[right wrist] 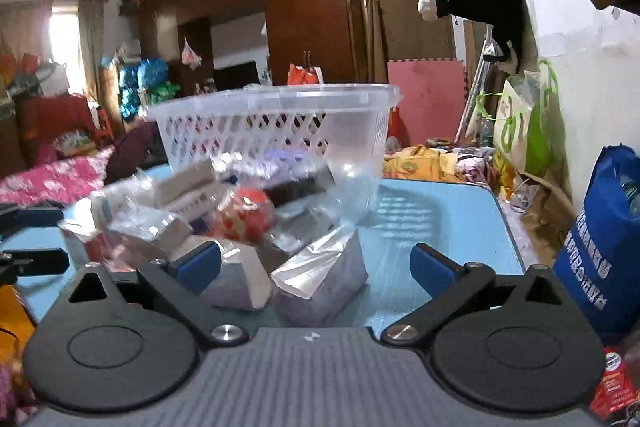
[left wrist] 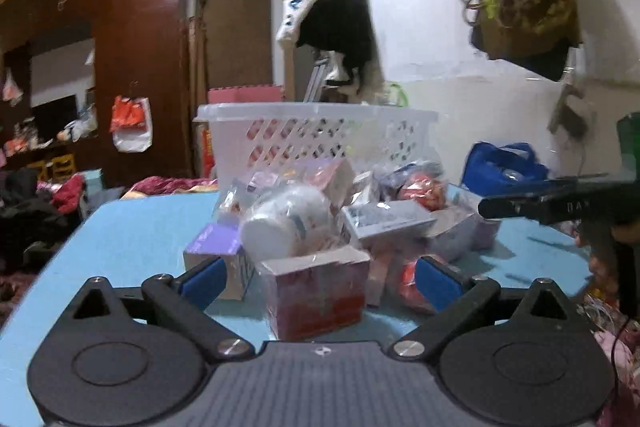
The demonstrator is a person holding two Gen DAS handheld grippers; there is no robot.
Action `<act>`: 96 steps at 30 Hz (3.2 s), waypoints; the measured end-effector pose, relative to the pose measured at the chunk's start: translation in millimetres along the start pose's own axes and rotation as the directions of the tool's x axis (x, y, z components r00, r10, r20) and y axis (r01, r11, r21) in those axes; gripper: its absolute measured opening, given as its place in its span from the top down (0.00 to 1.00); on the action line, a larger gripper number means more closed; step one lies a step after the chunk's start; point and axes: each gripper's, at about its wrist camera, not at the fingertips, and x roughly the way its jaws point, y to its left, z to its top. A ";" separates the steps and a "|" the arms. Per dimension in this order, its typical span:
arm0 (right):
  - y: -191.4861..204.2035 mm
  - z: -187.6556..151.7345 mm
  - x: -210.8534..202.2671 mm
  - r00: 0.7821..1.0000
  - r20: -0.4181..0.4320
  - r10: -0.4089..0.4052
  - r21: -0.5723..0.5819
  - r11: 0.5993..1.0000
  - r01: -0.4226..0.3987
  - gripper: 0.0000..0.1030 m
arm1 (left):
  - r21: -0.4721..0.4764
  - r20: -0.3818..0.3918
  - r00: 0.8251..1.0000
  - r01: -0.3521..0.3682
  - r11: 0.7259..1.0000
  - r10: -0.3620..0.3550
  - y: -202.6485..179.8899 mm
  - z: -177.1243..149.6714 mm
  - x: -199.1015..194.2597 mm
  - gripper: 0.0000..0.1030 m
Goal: Organize objects
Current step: 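Carry both held items over the basket and open both grippers, then grasp a red box with the left gripper while the right grasps a wrapped dark pack, then lower both held items into the basket and open both grippers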
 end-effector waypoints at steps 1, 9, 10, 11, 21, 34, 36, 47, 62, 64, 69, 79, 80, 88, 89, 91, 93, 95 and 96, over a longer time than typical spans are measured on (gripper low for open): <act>4.3 0.4 4.3 1.000 -0.010 -0.020 -0.035 0.999 0.019 0.01 | -0.016 -0.003 1.000 0.008 1.000 -0.008 0.8 -2.4 1.4 0.01; 2.0 3.4 15.1 0.997 -0.063 -0.037 -0.046 0.998 0.034 0.19 | -0.014 -0.023 0.999 0.035 0.999 -0.036 2.6 -16.1 3.5 0.02; 1.7 -1.7 14.7 0.997 -0.069 -0.040 -0.043 0.998 0.037 0.25 | -0.012 -0.023 0.999 0.035 0.999 -0.035 1.9 -17.0 1.9 0.02; 0.6 -6.1 13.4 0.996 -0.078 -0.048 -0.041 0.998 0.045 0.33 | -0.010 -0.023 0.999 0.034 0.999 -0.034 1.2 -17.4 1.1 0.01; 7.4 -10.1 12.5 0.993 -0.087 -0.082 -0.062 0.995 0.077 0.40 | 0.041 -0.058 0.997 -0.056 0.998 0.058 -16.0 -26.2 16.7 0.02; 14.1 -14.2 8.3 0.990 -0.057 -0.129 -0.096 0.988 0.123 0.62 | -0.007 -0.026 0.996 -0.088 0.996 0.087 -9.7 -27.3 12.7 0.37; 12.1 -13.9 7.4 0.992 -0.057 -0.110 -0.085 0.991 0.105 0.62 | 0.000 -0.018 0.996 -0.090 0.996 0.090 -9.8 -27.3 12.0 0.37; 7.9 -20.4 -13.4 0.996 0.005 -0.094 -0.050 0.994 0.094 0.63 | 0.001 0.052 0.995 -0.083 0.997 0.083 -4.1 -25.4 -2.0 0.37; 6.8 43.3 -40.4 0.987 0.158 0.007 -0.049 0.999 0.001 0.63 | -0.052 0.158 0.981 -0.106 0.993 0.113 28.8 39.1 -24.5 0.37; 11.8 62.6 -35.6 0.985 0.169 0.011 -0.083 0.997 0.003 0.63 | -0.059 0.143 0.986 -0.079 0.995 0.087 35.9 60.9 -16.8 0.37; 25.2 108.6 -4.4 0.990 0.134 0.043 -0.143 0.989 -0.024 0.63 | -0.074 0.097 0.995 -0.027 0.997 0.034 48.7 118.3 22.5 0.37; 16.8 148.5 103.1 0.996 -0.091 0.022 -0.092 0.995 -0.030 0.63 | -0.114 -0.159 0.987 -0.011 0.993 -0.008 45.1 174.8 155.6 0.37; 19.1 147.0 111.2 0.993 -0.118 0.000 -0.110 0.994 -0.013 0.63 | -0.111 -0.177 0.984 -0.014 0.994 -0.006 44.7 174.9 164.9 0.37; 19.7 142.7 94.4 0.997 -0.051 -0.056 -0.137 0.989 0.048 0.10 | -0.140 -0.171 0.985 -0.041 0.989 0.017 56.2 167.7 176.0 0.18; 18.9 145.1 87.5 0.998 -0.027 -0.048 -0.132 0.990 0.044 0.09 | -0.152 -0.163 0.987 -0.022 0.988 -0.004 58.7 167.6 172.4 0.18; 15.4 147.5 73.6 1.000 -0.014 -0.008 -0.115 0.993 0.006 0.09 | -0.162 -0.142 0.990 -0.004 0.987 -0.019 63.1 168.4 163.2 0.18; 13.6 147.5 59.0 1.000 -0.008 0.005 -0.116 0.993 -0.006 0.07 | -0.142 -0.131 0.991 -0.001 0.990 -0.017 62.2 169.6 153.1 0.18; 16.6 148.1 47.6 1.000 0.009 -0.014 -0.149 0.989 0.015 0.01 | -0.112 -0.122 0.992 0.004 0.994 -0.018 58.3 167.2 139.8 0.18; 18.7 146.7 41.8 1.000 0.013 -0.021 -0.165 0.986 0.023 0.01 | -0.090 -0.106 0.994 0.003 0.996 -0.013 55.2 163.7 130.8 0.18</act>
